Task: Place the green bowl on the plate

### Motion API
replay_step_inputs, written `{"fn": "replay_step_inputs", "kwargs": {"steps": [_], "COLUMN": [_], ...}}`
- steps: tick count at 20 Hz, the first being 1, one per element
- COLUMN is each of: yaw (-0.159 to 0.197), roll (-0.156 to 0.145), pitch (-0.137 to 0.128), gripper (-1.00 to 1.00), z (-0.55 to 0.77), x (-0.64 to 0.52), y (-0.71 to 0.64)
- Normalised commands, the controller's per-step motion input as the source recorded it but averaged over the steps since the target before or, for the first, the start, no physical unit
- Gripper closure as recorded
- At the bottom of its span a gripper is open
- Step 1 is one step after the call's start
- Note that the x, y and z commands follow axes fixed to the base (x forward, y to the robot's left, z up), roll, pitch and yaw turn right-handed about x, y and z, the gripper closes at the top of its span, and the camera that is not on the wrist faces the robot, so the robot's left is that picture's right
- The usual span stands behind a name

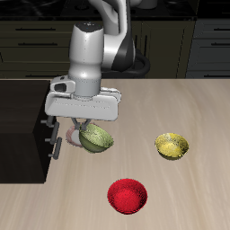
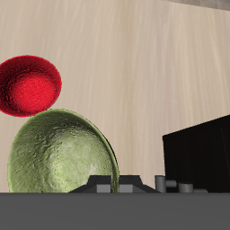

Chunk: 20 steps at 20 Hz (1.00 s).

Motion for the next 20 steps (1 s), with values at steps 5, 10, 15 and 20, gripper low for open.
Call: {"fn": "replay_step_inputs", "kwargs": {"steps": [5,10,15,20], "yaw": [-0.030,0.017,0.050,0.037], "roll": [0.035,0.012,0.008,0.011], "pitch": [0.020,0.017,-0.023,-0.016], "gripper": [1.00,1.00,1.00,1.00], "z": [-0.10,-0.16,0.01,0.01], "x": [-0.30,-0.35,-0.35,-0.34], "y": [0.08,0.11,0.12,0.04]}}
